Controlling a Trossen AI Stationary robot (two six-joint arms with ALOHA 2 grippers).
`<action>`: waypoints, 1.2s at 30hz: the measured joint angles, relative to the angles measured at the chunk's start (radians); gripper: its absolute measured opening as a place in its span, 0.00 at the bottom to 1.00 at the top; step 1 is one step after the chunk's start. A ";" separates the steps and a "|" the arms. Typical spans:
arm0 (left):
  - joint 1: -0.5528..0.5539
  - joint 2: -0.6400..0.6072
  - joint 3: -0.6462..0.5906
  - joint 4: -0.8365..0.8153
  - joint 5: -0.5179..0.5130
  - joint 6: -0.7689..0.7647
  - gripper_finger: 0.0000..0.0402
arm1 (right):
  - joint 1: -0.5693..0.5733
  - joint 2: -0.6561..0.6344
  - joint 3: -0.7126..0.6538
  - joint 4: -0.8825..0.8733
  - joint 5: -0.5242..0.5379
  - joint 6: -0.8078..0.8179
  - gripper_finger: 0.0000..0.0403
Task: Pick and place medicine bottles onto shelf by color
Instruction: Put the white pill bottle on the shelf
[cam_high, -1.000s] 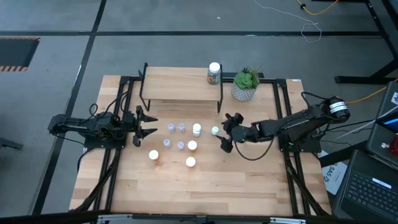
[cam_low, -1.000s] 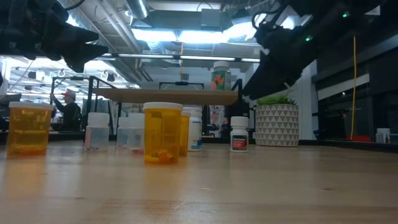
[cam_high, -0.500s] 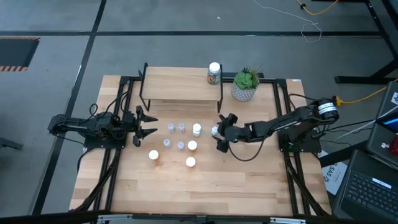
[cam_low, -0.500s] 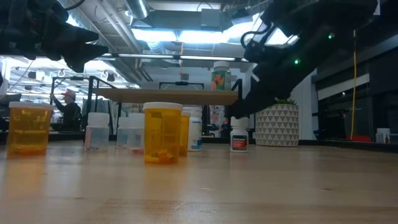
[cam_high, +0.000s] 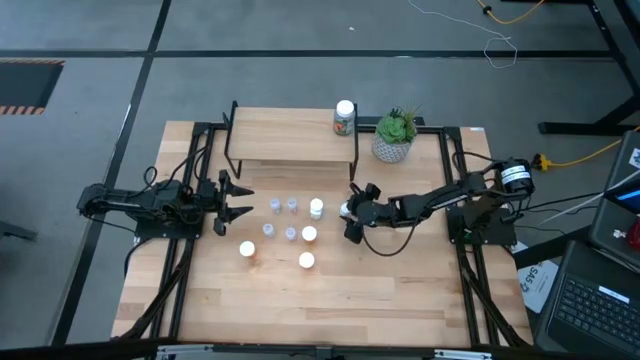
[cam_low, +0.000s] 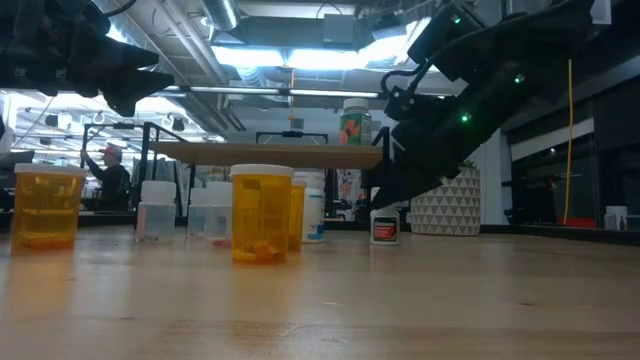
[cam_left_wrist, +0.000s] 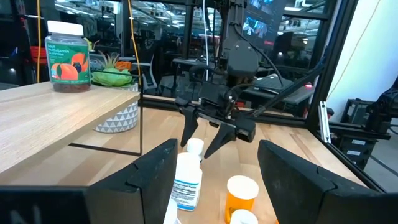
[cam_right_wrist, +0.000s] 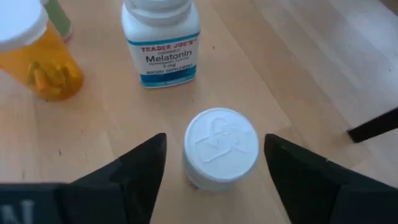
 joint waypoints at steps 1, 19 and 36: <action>0.000 0.000 0.000 0.000 0.000 0.000 0.55 | 0.000 0.000 0.000 0.005 0.000 0.000 0.63; 0.000 0.000 0.000 -0.004 0.000 0.000 0.55 | -0.001 0.000 0.136 -0.048 0.000 0.045 0.38; 0.000 0.000 0.000 -0.004 0.000 0.000 0.55 | -0.225 -0.001 0.682 -0.584 0.085 -0.088 0.38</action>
